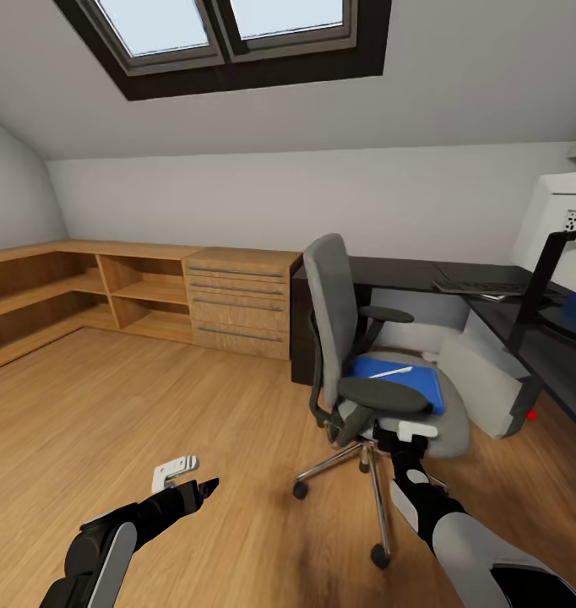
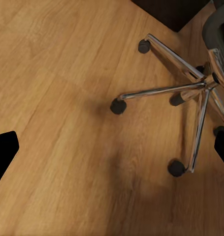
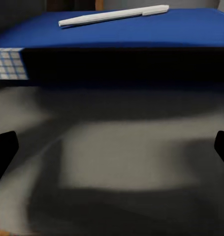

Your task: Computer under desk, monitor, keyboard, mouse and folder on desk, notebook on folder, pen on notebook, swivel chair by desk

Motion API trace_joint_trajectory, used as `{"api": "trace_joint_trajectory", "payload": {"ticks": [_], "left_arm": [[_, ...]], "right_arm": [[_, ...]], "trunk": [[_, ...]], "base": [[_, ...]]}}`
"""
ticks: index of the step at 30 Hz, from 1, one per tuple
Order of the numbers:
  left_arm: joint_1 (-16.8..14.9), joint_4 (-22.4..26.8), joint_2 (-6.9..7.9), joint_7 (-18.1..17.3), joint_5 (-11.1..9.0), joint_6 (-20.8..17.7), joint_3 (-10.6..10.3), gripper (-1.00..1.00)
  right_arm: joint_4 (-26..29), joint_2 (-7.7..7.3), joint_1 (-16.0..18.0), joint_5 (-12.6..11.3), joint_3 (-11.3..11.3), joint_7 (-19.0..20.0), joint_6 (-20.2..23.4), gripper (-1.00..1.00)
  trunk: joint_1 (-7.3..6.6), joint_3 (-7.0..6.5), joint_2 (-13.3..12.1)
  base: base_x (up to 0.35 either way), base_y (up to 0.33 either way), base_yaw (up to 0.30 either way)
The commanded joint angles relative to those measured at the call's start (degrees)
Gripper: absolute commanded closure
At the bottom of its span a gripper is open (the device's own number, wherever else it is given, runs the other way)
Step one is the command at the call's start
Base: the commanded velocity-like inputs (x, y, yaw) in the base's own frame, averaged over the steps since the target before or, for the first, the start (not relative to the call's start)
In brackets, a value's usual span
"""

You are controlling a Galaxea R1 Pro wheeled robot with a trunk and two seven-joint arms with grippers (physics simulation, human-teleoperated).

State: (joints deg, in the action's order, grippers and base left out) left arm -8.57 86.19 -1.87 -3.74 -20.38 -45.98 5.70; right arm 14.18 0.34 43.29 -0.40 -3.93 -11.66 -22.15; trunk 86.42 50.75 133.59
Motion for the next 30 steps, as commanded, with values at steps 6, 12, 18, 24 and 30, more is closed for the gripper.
{"api": "trace_joint_trajectory", "payload": {"ticks": [6,12,18,24,30], "left_arm": [[0.0,0.0,-0.11,-0.4,0.2,-0.3,0.1,-1.00],[0.0,0.0,-0.13,-0.4,0.2,-0.3,0.1,-1.00],[0.0,0.0,-0.12,-0.4,0.2,-0.3,0.1,-1.00],[0.0,0.0,-0.07,-0.4,0.3,-0.3,0.2,-1.00],[0.0,0.1,-0.06,-0.4,0.3,-0.3,1.9,-1.00]], "right_arm": [[0.0,-0.05,0.0,0.0,-0.4,0.1,-0.3,-1.00],[0.2,-0.29,0.0,0.0,-0.4,0.1,-0.4,-1.00],[0.4,-0.47,0.0,-0.2,-0.5,0.1,-0.4,-1.00],[0.2,-1.16,0.0,-0.8,-0.7,0.2,-1.3,-1.00],[0.5,-0.99,0.1,-4.8,-3.8,0.5,-0.9,-1.00]], "trunk": [[-0.01,0.06,0.0],[-0.01,0.06,0.0],[-0.01,0.06,0.0],[-0.01,0.06,0.0],[-0.01,0.06,0.0]], "base": [[-0.251,-0.088,-0.056],[-0.286,-0.119,-0.242],[-0.202,-0.095,-0.255],[-0.022,-0.009,-0.041],[-0.002,-0.001,-0.004]]}}
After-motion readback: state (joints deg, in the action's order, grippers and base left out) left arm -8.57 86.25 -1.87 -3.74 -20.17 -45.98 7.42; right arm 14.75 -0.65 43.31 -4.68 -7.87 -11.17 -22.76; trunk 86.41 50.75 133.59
